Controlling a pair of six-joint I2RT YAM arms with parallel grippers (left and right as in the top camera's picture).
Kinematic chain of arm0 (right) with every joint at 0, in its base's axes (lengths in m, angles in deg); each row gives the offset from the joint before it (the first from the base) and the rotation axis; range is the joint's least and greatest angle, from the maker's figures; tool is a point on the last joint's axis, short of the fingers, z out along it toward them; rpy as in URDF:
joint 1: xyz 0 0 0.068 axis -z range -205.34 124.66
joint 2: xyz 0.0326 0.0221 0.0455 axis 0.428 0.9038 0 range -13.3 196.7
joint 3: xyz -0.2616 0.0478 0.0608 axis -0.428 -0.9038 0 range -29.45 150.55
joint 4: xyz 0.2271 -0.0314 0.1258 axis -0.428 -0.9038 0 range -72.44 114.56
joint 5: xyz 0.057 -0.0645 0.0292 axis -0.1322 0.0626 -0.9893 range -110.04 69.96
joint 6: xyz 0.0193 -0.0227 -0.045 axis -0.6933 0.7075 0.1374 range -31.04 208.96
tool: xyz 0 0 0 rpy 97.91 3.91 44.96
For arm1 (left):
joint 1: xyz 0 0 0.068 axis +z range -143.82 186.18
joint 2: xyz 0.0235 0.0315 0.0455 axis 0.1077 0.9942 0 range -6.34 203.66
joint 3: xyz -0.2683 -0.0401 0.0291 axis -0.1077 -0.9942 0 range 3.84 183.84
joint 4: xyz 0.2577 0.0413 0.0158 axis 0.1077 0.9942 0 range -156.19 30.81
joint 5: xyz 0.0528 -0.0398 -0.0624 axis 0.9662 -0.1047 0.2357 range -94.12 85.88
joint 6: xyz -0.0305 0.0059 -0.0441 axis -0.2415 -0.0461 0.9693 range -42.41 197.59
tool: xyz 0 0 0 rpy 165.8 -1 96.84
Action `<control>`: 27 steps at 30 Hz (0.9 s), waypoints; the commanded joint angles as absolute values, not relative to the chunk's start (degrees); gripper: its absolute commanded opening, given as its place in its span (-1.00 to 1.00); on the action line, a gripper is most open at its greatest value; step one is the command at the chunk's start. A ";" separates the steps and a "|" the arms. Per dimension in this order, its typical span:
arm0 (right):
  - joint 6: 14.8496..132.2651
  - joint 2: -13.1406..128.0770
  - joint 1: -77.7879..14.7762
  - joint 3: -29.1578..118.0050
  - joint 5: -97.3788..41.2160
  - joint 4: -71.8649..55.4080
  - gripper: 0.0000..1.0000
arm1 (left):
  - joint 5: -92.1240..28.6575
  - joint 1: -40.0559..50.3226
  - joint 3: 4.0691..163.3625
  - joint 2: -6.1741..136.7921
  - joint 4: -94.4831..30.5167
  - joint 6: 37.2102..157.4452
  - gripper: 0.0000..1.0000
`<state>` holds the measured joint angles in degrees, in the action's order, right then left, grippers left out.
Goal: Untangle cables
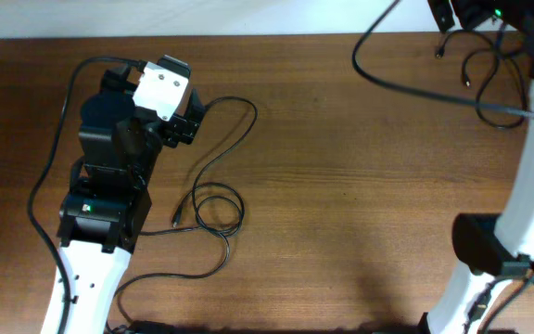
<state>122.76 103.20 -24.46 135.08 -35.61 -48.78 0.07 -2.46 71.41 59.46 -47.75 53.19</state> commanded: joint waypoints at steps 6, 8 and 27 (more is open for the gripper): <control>121.51 82.24 -19.74 83.19 -51.89 -26.86 0.97 | -0.67 -2.27 71.00 59.29 -48.93 53.69 0.98; 121.51 76.89 -20.85 70.51 -52.68 -18.40 0.97 | -0.22 -2.27 70.86 59.29 -49.00 53.67 0.98; 116.22 66.94 -40.50 44.85 -40.11 -6.18 0.97 | 0.53 -0.74 48.35 59.66 -60.34 52.20 0.98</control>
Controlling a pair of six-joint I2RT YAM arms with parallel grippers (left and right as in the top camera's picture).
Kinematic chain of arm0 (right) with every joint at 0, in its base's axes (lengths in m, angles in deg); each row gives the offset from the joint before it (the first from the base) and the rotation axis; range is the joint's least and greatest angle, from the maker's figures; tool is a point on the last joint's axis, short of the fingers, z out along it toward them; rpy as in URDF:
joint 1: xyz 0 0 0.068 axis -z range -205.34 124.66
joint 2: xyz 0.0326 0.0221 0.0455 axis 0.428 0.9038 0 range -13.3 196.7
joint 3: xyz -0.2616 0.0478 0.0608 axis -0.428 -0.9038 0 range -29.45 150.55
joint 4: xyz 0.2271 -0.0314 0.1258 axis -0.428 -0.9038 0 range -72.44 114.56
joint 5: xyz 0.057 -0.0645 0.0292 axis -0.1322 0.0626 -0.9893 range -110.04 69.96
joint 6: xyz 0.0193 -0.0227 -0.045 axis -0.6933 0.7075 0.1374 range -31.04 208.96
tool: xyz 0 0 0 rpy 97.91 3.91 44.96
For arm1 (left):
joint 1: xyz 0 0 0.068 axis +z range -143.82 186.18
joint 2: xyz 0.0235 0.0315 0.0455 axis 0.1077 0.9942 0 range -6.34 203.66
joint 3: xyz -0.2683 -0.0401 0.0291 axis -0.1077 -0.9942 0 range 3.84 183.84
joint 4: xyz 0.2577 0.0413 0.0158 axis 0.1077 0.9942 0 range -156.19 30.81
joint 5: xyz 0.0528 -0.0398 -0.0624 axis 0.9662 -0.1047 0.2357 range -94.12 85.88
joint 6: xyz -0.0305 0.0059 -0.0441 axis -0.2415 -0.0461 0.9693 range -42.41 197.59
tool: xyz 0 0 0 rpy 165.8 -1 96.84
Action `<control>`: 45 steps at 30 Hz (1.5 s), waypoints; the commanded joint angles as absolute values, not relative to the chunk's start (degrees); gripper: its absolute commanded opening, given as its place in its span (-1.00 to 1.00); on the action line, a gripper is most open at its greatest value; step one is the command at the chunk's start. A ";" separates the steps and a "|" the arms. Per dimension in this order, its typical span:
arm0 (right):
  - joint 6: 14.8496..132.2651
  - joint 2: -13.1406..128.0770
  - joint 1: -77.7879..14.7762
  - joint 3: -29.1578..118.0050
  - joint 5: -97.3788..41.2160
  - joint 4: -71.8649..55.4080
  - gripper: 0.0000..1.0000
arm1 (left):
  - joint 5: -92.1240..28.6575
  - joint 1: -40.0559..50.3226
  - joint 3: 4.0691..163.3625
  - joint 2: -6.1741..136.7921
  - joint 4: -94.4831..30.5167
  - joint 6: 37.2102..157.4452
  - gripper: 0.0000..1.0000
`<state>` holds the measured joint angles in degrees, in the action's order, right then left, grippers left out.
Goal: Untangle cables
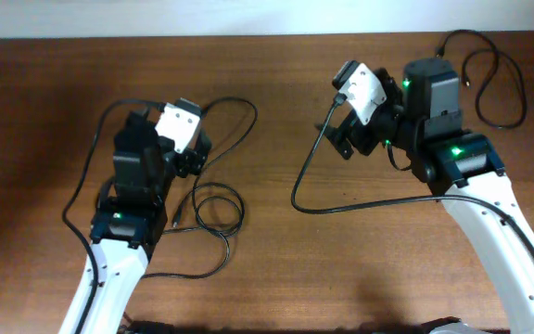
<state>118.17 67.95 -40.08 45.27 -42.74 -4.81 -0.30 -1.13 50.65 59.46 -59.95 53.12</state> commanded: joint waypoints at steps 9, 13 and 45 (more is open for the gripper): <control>115.41 67.82 -40.48 44.83 -39.85 -8.87 0.97 | 2.32 -0.65 53.51 60.29 -35.36 74.96 0.99; 115.11 69.83 -40.50 44.81 -39.68 -9.53 0.97 | -1.26 -0.52 58.86 60.29 -21.61 88.46 0.98; 112.03 72.15 -41.83 44.81 -32.84 -10.84 0.97 | -12.96 -13.22 60.88 80.49 -26.05 91.28 0.98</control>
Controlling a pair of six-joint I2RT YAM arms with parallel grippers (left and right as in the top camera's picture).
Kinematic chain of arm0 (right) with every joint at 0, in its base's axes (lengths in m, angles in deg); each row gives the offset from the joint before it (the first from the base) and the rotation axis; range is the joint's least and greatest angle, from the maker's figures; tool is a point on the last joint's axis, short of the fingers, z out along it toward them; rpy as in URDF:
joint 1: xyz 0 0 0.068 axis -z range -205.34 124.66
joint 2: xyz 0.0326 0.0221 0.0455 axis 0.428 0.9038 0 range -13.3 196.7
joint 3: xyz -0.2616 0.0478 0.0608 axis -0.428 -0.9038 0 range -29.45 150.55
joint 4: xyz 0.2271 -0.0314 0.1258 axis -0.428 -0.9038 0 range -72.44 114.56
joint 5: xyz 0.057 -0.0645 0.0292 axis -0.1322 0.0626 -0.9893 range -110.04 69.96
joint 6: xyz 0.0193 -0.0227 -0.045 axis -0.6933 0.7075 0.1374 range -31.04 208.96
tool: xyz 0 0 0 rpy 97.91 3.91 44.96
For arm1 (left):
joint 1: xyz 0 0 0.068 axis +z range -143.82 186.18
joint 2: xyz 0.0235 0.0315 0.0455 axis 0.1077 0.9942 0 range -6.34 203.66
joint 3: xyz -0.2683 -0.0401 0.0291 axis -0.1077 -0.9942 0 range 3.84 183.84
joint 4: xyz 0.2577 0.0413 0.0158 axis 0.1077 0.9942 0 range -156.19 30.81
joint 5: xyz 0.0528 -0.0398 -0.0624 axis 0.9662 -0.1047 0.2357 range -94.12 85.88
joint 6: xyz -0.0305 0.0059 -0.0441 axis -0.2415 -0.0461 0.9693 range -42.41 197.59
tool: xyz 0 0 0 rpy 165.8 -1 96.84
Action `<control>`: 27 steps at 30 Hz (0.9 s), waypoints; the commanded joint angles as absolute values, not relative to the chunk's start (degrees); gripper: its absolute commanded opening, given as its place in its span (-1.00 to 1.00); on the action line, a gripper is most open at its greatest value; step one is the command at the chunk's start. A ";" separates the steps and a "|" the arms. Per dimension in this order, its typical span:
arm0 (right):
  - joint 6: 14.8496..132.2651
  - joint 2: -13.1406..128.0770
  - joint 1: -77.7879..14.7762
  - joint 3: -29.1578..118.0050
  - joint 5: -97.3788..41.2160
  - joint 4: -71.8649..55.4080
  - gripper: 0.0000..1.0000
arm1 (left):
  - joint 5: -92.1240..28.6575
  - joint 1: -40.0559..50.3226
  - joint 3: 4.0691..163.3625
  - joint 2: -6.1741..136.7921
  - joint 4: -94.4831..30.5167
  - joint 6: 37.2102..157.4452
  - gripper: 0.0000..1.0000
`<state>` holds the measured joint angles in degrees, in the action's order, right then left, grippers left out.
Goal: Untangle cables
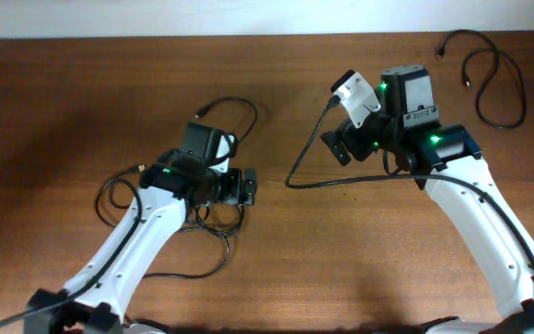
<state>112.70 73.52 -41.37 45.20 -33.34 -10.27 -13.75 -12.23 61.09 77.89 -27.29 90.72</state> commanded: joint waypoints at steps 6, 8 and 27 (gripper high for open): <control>112.24 72.15 -41.83 44.81 -32.84 -11.50 0.97 | -18.62 -13.32 60.90 81.08 -22.62 71.81 0.98; 112.24 72.15 -41.83 44.81 -32.86 -11.69 0.97 | -19.78 -13.32 60.92 81.08 -22.64 65.17 0.98; 112.44 72.19 -41.83 44.78 -32.84 -14.49 0.97 | -15.41 -13.22 60.98 81.08 -21.35 29.04 0.98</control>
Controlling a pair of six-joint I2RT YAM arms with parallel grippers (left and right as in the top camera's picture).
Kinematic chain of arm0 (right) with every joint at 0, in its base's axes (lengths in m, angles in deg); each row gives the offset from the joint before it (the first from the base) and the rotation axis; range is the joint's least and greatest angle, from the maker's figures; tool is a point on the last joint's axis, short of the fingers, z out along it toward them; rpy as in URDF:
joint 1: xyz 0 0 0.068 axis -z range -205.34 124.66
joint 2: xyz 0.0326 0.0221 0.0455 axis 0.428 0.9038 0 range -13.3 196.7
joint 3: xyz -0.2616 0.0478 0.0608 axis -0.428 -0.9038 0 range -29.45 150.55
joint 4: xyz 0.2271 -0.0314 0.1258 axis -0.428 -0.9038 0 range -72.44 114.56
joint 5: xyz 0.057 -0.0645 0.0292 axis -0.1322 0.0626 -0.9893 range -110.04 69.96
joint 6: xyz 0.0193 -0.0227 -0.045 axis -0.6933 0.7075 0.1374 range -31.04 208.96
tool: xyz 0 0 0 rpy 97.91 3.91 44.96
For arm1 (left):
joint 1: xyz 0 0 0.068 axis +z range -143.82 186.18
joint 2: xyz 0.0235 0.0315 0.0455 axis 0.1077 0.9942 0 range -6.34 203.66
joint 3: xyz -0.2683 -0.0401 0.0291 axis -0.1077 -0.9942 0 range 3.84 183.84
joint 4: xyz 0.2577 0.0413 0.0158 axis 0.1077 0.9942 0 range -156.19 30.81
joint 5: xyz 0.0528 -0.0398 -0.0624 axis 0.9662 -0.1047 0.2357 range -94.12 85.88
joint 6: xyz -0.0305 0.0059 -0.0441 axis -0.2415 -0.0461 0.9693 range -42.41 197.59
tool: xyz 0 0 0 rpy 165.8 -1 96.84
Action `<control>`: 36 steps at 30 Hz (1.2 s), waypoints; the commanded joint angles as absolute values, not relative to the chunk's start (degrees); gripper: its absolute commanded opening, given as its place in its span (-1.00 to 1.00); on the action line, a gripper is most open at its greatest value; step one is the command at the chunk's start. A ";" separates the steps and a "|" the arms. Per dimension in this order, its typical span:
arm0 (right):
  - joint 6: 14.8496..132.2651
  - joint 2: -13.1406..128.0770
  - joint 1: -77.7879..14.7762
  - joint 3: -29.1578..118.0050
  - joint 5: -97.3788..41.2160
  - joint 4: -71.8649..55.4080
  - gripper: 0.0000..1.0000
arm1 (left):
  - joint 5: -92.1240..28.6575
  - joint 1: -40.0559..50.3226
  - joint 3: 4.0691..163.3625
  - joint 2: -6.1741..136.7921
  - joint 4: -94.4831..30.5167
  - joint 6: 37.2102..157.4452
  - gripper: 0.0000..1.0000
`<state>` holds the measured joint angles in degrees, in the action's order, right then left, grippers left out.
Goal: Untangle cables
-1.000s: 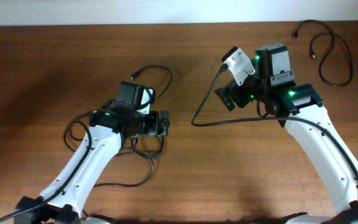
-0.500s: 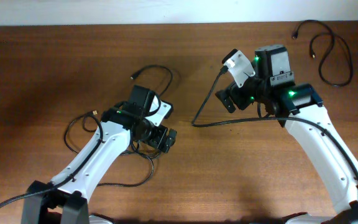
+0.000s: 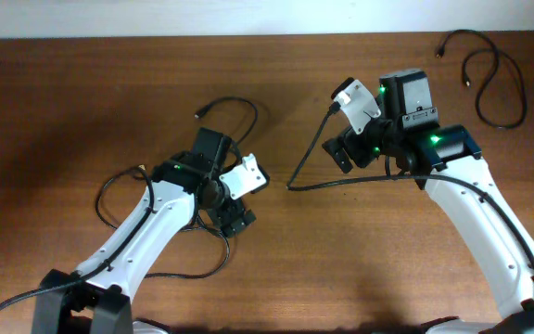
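Observation:
A tangle of thin black cable lies on the left half of the table. One strand (image 3: 247, 109) arcs from a plug at the upper left, and loops (image 3: 219, 252) lie under and below my left arm. My left gripper (image 3: 234, 221) points down onto these loops, its two fingers apart. Whether a strand lies between them is hidden. A separate black cable (image 3: 501, 76) lies looped at the far right corner. My right gripper (image 3: 345, 154) hovers over bare wood in the middle, holding nothing that I can see.
A black lead (image 3: 306, 167) hangs from my right wrist camera and sweeps across the table centre to the arm. Another thin loop (image 3: 109, 190) lies left of my left arm. The table's far edge meets a white wall.
My left wrist has turned and the gripper has moved down and slightly left, from beside the loops onto them. The right arm has barely moved.
At first my right arm was stretched to the far right corner with cable around it, while my left arm was drawn back near the tangle. The right arm then pulled in and a cable lay alone in that corner. My left arm reached out to the loops and now sits on them.

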<state>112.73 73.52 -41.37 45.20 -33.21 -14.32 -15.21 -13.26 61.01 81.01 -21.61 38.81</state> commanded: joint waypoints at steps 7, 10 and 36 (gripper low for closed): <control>112.44 72.19 -41.83 44.78 -32.86 -15.87 0.97 | -13.15 -13.15 60.90 81.12 -20.91 22.61 0.98; 112.44 72.19 -41.83 44.78 -32.86 -16.02 0.97 | -13.26 -13.15 60.15 82.08 -21.98 22.85 0.97; 112.46 72.25 -41.83 44.78 -32.86 -18.12 0.97 | -12.41 -13.17 59.21 90.87 -25.13 23.83 0.97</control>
